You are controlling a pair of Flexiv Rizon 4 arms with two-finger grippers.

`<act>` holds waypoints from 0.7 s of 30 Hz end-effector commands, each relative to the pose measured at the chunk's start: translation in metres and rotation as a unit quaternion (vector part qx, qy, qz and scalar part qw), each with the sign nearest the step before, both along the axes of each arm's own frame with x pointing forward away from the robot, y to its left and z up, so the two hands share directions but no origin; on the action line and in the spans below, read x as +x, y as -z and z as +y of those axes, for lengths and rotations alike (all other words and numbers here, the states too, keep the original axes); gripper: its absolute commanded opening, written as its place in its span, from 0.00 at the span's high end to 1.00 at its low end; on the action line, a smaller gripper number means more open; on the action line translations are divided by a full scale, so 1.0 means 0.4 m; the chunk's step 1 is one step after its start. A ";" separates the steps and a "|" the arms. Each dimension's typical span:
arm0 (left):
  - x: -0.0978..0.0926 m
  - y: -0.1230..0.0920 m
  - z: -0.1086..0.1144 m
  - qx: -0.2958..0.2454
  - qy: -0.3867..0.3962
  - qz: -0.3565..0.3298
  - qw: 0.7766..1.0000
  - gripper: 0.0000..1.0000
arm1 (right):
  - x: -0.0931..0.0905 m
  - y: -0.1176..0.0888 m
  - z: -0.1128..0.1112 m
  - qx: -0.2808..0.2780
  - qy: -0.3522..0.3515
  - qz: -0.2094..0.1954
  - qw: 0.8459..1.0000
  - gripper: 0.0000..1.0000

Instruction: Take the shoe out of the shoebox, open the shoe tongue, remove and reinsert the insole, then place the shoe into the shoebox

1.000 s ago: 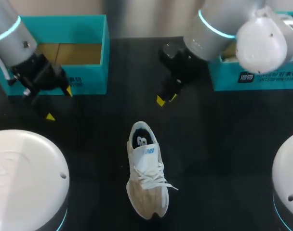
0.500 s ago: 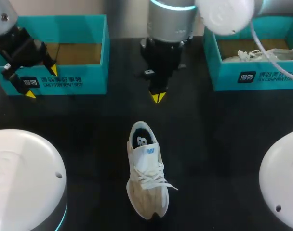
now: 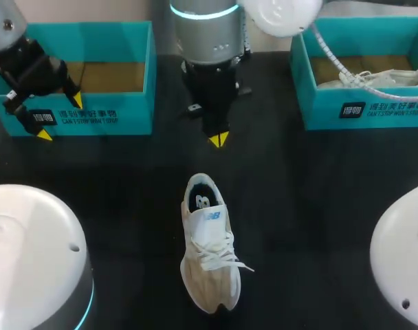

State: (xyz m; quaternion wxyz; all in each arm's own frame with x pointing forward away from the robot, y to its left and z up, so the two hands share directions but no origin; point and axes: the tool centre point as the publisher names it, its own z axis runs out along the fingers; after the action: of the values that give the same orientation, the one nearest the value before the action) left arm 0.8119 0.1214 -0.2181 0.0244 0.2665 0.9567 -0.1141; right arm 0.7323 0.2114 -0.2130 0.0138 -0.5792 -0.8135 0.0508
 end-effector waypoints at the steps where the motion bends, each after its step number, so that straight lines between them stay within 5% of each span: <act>1: -0.002 -0.001 0.001 0.001 0.000 0.000 1.000 0.00 | -0.062 0.070 0.063 -0.048 0.015 -0.052 0.997 1.00; 8: -0.002 -0.001 0.001 0.001 0.000 0.000 1.000 0.00 | -0.115 0.160 0.079 -0.039 0.062 -0.094 0.993 1.00; 21: -0.002 -0.001 0.001 0.001 0.000 0.000 1.000 0.00 | -0.115 0.160 0.079 -0.039 0.062 -0.094 0.993 1.00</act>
State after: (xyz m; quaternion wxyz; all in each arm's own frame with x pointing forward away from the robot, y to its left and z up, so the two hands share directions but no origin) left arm 0.8118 0.1212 -0.2179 0.0242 0.2666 0.9567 -0.1143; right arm 0.6871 0.2461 -0.2770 -0.0840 -0.6308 -0.7708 0.0294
